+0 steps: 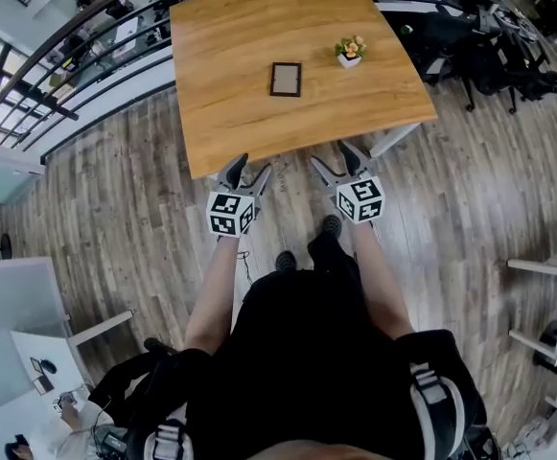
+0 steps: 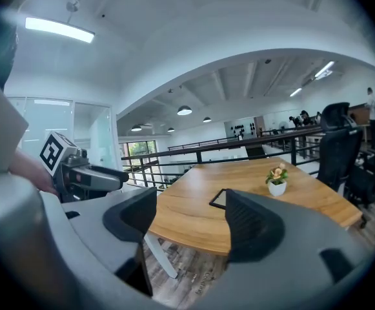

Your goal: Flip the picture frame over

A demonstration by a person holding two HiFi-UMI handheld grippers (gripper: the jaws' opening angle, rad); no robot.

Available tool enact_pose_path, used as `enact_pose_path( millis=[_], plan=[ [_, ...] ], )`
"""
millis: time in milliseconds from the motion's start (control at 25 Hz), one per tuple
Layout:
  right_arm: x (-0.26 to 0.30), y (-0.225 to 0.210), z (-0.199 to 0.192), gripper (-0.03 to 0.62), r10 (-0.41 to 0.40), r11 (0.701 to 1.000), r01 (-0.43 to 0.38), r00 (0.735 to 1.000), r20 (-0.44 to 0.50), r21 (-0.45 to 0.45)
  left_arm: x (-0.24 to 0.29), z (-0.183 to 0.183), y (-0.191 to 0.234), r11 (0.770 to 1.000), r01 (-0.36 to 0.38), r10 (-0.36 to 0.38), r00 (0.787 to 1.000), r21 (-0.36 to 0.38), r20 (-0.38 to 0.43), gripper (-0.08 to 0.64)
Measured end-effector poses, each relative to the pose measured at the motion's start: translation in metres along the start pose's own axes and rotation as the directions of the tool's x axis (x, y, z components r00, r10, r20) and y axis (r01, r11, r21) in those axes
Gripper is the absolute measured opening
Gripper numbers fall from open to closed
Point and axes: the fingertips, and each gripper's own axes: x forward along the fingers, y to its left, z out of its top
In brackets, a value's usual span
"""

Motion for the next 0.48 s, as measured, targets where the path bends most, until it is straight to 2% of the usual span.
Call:
enact_pose_path(
  millis=[320,480],
  plan=[
    [0.029,-0.071,0.017,0.322,0.041,0.999,-0.041,0.999,-0.015,0.018,0.054,0.013,0.006,0.997,-0.079,0.078,0.997,-0.024,-0.014,0.265],
    [0.043,-0.093,0.019,0.318,0.071,0.997,-0.070,0.997,-0.023,0.027,0.072,0.015,0.009,0.992,-0.118,0.117,0.993,-0.041,-0.022,0.265]
  ],
)
